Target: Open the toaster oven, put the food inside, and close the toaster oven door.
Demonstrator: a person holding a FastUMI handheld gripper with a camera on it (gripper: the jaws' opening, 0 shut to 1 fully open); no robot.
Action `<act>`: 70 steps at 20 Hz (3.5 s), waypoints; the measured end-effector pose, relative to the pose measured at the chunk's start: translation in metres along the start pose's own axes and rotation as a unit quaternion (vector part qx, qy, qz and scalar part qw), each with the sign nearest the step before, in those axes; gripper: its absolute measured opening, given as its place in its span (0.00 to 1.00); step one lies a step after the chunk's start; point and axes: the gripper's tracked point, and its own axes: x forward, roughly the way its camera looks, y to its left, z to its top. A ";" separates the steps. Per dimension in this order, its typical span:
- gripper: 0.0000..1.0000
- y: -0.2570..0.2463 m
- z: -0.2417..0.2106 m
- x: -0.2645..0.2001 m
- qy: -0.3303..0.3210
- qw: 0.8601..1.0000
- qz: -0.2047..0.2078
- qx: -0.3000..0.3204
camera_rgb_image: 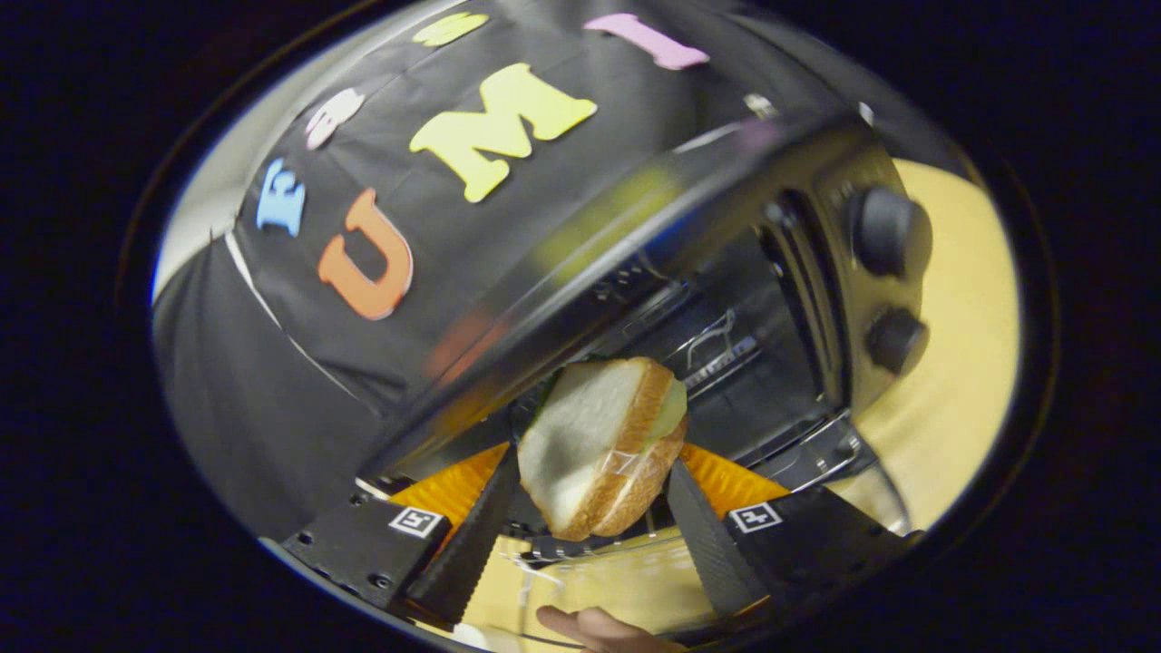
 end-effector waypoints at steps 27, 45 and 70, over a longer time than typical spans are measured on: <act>1.00 -0.030 0.009 -0.051 -0.024 0.973 -0.040 -0.226; 1.00 -0.029 -0.134 -0.128 0.005 0.966 -0.068 -0.251; 1.00 -0.021 -0.120 -0.120 -0.063 0.977 -0.088 -0.182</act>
